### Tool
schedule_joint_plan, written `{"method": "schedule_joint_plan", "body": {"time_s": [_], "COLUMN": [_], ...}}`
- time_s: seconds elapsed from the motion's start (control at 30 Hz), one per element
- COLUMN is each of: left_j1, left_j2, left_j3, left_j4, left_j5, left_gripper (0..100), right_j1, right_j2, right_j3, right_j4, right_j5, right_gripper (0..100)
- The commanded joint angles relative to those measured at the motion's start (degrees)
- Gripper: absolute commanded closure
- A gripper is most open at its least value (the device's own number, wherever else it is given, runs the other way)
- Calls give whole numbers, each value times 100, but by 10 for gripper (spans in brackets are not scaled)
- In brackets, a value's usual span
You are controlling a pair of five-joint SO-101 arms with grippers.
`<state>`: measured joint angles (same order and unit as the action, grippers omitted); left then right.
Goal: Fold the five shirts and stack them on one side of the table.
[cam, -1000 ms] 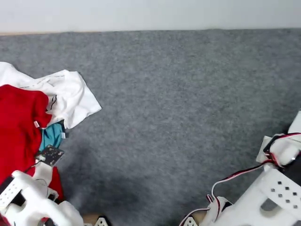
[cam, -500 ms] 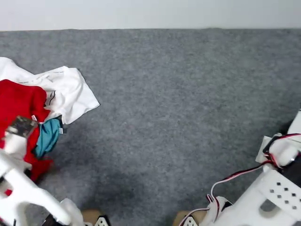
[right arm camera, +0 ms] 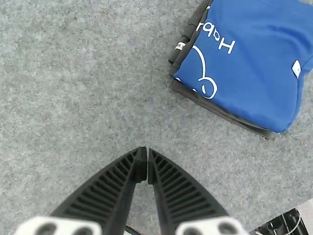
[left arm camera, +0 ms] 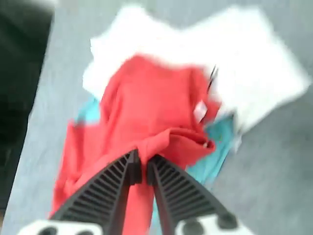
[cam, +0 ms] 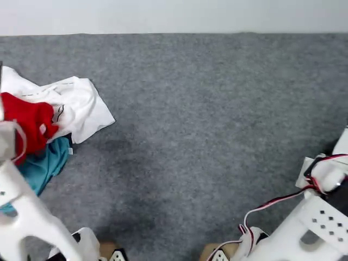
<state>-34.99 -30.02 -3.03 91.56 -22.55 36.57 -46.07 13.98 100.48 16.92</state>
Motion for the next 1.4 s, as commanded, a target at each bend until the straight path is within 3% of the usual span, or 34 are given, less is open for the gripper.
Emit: {"method": "schedule_joint_plan", "body": {"time_s": [0.0, 0.13, 0.27, 0.4, 0.57, 0.77, 0.97, 1.17, 1.37], "left_j1": [870, 1591, 2611, 3877, 5284, 6022, 5327, 3297, 1345], "left_j2": [-18, 325, 580, 624, 554, 185, -158, -211, 123], "left_j3": [-514, -549, -620, -1007, -1112, -1534, -1525, -1455, -48], "left_j4": [-721, -1996, -2822, -3103, -3332, -2752, -1310, -70, -290], "left_j5": [782, 1345, 1442, 1415, 686, 598, 598, 545, 114], "left_gripper": [998, 998, 998, 998, 998, 998, 998, 998, 998], "right_j1": [-31, -22, 22, -4, -4, -13, -567, -1516, -2510], "right_j2": [-110, -127, -532, -1015, -1314, -1314, -1314, -1314, -1077], "right_j3": [149, 756, 1116, 1433, 1785, 1837, 2119, 2391, 2831], "right_j4": [180, 198, 154, 145, 145, -127, -646, -1244, -2079], "right_j5": [9, 9, 35, 53, 62, 62, 35, 9, -9], "right_gripper": [988, 988, 988, 988, 988, 988, 988, 988, 988]}}
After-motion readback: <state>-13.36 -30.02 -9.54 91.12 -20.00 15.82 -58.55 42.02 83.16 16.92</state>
